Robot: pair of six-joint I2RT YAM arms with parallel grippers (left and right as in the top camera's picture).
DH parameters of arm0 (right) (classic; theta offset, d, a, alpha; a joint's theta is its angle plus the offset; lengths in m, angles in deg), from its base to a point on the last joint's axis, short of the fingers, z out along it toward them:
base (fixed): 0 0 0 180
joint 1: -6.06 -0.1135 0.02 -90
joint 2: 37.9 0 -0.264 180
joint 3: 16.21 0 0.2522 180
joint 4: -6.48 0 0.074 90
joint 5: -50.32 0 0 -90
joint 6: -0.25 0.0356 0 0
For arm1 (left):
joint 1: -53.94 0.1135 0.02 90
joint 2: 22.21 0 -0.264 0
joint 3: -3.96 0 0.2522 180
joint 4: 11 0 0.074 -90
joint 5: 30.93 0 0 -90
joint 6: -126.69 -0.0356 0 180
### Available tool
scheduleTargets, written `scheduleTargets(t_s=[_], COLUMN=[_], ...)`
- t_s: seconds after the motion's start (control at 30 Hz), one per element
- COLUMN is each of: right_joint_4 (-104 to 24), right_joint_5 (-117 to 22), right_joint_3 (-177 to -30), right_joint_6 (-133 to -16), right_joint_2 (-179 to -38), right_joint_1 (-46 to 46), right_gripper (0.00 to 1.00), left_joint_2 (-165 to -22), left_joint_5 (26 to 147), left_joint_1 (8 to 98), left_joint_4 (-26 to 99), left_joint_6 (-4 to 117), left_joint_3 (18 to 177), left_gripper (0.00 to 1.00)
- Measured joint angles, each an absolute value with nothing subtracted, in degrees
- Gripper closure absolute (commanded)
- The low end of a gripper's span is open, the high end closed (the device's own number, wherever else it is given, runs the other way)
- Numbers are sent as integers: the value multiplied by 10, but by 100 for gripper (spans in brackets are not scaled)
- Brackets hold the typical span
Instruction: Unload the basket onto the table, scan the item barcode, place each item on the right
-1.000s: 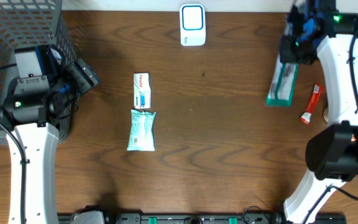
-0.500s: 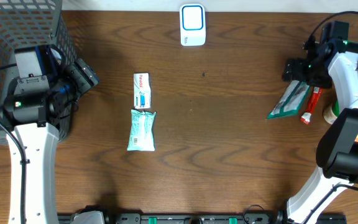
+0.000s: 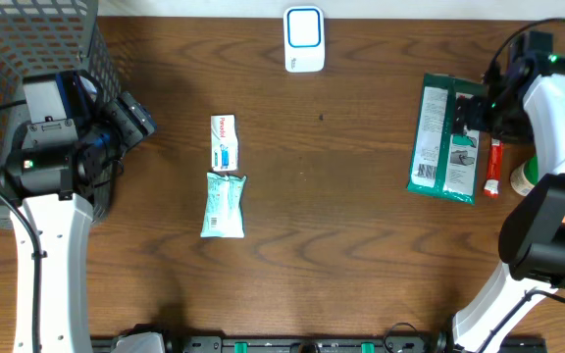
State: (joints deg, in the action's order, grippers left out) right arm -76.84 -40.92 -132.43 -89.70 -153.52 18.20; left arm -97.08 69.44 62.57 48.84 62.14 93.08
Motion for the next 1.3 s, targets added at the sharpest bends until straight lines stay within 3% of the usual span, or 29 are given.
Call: scheduleTargets(t_s=[0.4,0.7,0.87,0.9,1.03,1.1,1.17,1.23,1.3], right_joint_4=[-790,-707,-627,-612,-577,-569,-560,-550,-543], right_joint_5=[-682,-728,-731,-729,-698,-675,-650,-636,-627], right_joint_3=[-1371,-1265,-1204,-1191,-1158,-1150,-1149,-1149,-1149], right_joint_6=[-888,-884,-858,-848,-816,-804,-793,-787,-777], right_joint_2=[-1535,-1535,-1535,-1535,-1535,-1535,-1535,-1535,-1535], right_joint_1=[142,6,-76,-98,-157,-181,-200,-208,-209], right_gripper=[2,8,16,16,19,21,30,38,57], left_joint_2=[-971,-971,-971,-971,-970,-971,-971,-977,-987], left_joint_5=[694,694,694,693,696,704,711,714,715], left_joint_1=[626,626,626,626,625,626,624,617,596], left_joint_4=[488,488,485,484,477,502,522,526,524], left_joint_6=[621,621,621,621,623,623,626,629,630], left_joint_3=[931,931,931,931,931,932,932,932,928], left_gripper=[16,16,16,2,0,15,62,89,93])
